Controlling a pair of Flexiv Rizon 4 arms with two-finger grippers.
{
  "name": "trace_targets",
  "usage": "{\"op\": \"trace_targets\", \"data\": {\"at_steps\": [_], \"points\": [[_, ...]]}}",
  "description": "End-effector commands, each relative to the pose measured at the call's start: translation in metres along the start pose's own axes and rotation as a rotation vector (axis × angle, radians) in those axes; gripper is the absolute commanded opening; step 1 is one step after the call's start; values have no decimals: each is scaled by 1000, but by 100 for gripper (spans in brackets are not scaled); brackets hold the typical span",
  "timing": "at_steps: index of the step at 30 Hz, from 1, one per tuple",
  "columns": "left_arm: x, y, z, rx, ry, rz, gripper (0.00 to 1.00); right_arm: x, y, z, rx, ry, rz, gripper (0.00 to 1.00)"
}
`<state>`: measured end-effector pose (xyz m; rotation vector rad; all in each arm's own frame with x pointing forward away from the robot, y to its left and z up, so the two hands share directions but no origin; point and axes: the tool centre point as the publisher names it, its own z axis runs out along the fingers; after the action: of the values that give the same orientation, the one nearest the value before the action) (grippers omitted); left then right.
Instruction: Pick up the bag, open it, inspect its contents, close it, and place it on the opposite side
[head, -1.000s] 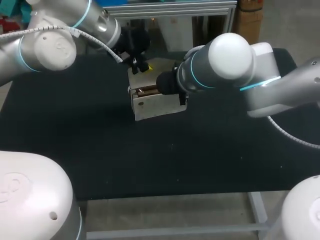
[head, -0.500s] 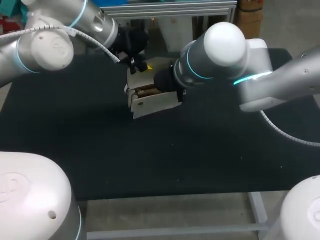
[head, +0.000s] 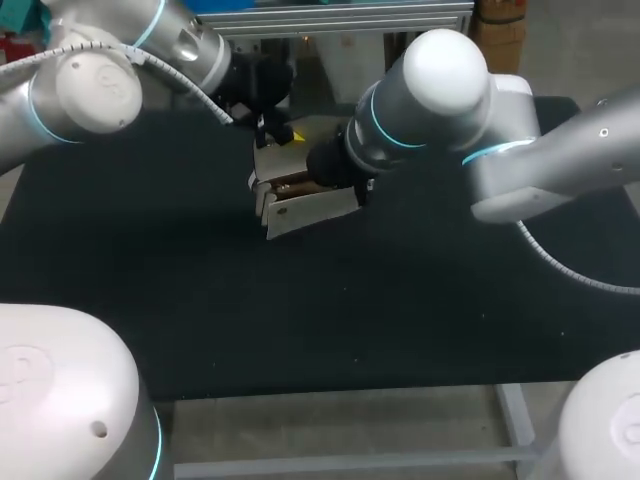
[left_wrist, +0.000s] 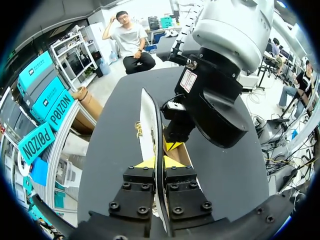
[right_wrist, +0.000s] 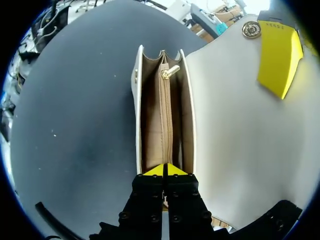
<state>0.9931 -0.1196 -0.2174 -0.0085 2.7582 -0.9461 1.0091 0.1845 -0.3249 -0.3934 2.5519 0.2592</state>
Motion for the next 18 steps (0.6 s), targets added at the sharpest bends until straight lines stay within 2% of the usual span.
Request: {"op": "trace_targets", "data": {"at_steps": [1,5,6,8,11,15,18], "points": [[-2,-3,3,11,15,4,0,-1,3,9,4,49,-3,0],[-2,-3,2,18,18,9,0,1,2,10,8,66,3,1],[-2,-3,2,23,19,13,0,1,2,10,8,70,4,13],[-2,-3,1,26,22,16,0,1,1,11,8,82,4,20],[-1,-3,1,28,24,21,0,0,1,14,4,105,1,38],[0,-3,1,31,29,33,0,1,2,16,-5,126,-4,47],[0,-3,1,33,30,39,0,2,2,18,-7,133,-6,49]]}}
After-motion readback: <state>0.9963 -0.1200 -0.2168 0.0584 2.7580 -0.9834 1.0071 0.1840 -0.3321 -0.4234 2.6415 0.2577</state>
